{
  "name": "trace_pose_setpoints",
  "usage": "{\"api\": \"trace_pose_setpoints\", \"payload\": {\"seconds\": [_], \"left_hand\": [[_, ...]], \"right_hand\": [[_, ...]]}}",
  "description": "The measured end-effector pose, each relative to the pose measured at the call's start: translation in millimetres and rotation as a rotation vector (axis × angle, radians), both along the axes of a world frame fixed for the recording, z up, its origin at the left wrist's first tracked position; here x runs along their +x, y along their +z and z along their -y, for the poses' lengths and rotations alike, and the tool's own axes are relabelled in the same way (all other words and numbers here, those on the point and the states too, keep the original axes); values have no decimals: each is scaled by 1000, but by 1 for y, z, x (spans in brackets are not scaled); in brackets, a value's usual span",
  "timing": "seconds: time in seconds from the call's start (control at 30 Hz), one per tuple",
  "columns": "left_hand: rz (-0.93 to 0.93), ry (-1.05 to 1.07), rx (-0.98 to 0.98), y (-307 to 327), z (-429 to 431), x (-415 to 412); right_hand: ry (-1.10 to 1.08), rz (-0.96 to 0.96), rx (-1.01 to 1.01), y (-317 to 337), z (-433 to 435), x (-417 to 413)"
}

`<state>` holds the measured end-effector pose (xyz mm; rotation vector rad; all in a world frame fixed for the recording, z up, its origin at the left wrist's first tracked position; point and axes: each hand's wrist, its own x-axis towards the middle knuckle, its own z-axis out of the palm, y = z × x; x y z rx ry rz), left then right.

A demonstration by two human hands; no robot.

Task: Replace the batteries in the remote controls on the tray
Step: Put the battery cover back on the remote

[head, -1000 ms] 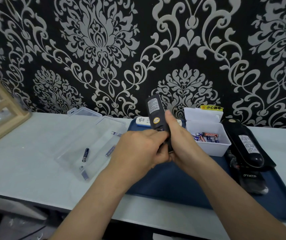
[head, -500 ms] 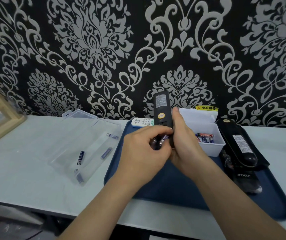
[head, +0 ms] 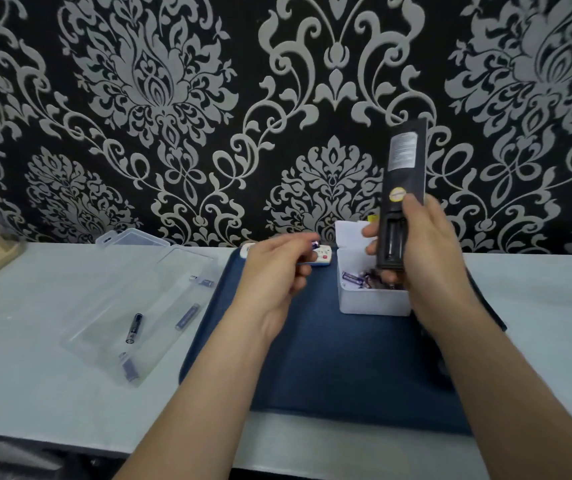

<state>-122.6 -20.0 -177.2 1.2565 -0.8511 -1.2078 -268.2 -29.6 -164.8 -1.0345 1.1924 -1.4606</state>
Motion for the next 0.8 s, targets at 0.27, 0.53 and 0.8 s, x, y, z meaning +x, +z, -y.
{"api": "trace_pose_setpoints", "payload": {"seconds": [0.27,0.53,0.8], "left_hand": [[551,-96,-241,-4,26,-57],[162,58,-238,-13,22,-45],[631,175,-287,5,-1,50]], "right_hand": [[-46,-128,-16,-6,4,-29],[15,-65,34,-6,4,-17],[407,1,57,0,-10,36]]}}
